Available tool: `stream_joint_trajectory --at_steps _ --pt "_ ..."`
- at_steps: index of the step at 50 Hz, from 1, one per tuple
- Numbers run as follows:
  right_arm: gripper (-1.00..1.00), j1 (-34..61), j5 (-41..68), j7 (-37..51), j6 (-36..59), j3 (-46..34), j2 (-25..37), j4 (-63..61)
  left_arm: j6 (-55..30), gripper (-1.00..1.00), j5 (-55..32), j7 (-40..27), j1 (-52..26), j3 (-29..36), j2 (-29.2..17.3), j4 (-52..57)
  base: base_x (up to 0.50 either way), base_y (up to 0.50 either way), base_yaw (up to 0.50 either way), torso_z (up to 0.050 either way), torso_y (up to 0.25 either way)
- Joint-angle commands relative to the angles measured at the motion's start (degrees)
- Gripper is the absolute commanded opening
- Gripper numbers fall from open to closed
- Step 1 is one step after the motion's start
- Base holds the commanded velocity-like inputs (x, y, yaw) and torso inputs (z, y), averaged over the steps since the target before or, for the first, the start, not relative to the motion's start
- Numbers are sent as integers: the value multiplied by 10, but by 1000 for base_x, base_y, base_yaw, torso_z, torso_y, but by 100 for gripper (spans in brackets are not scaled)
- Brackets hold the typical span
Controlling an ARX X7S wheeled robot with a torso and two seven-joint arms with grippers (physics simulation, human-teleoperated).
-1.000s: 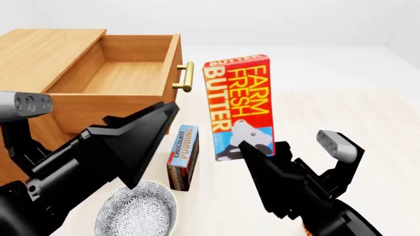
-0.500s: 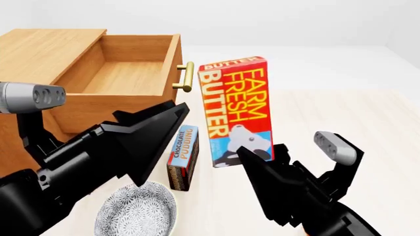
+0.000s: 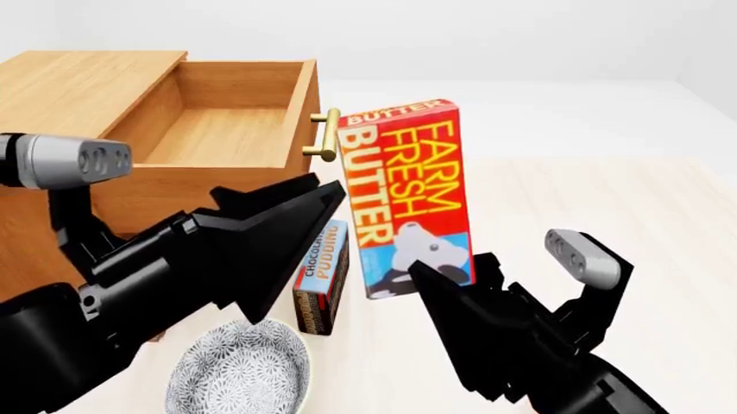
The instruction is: Put the butter at the front in the top drawer of the cabinet and close it.
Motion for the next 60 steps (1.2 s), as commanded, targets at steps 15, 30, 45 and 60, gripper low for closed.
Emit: stream_joint_trajectory --at_steps 15,30,45,60 --pt "-100 3 18 -11 -2 0 3 -18 -15 100 16 8 -33 29 9 -21 0 0 0 1 1" --pt "-100 3 22 -11 -2 -4 6 -24 -19 100 22 13 -41 39 13 -29 0 0 0 0 1" --pt "-100 6 23 -8 -1 -9 8 -27 -24 100 19 15 -46 53 21 -29 0 0 0 1 1" --pt "-100 7 22 -10 -1 -14 11 -25 -26 100 16 17 -47 57 21 -24 0 0 0 0 1"
